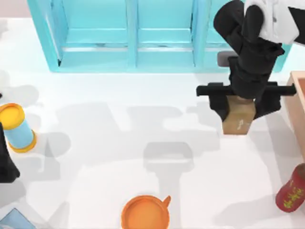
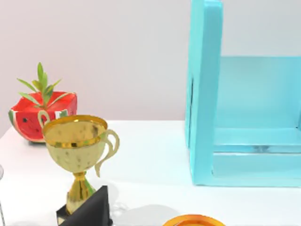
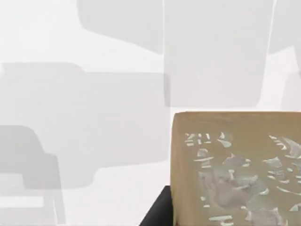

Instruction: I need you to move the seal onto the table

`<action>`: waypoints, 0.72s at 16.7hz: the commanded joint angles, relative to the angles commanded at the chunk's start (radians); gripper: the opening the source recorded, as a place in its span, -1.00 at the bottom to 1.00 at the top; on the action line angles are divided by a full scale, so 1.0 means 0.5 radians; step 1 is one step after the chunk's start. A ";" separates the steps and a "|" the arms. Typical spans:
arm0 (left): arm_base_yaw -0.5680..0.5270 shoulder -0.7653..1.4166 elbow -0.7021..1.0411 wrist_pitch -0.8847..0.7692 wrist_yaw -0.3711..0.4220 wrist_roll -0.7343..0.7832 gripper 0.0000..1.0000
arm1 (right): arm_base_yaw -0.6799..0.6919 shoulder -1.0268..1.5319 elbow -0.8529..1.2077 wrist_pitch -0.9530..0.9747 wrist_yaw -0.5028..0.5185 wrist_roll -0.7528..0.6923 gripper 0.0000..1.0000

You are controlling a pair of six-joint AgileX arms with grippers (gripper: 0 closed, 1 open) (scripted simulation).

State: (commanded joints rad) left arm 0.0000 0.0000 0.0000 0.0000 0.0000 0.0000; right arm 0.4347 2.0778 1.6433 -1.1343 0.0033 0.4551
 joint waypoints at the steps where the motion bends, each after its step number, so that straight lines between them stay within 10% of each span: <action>1: 0.000 0.000 0.000 0.000 0.000 0.000 1.00 | -0.009 -0.004 -0.008 -0.004 -0.004 0.001 -1.00; 12: 0.000 0.000 0.000 0.000 0.000 0.000 1.00 | 0.004 0.097 -0.220 0.316 0.001 0.005 -1.00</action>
State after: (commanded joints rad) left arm 0.0000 0.0000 0.0000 0.0000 0.0000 0.0000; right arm 0.4367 2.1263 1.5336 -0.9761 0.0037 0.4577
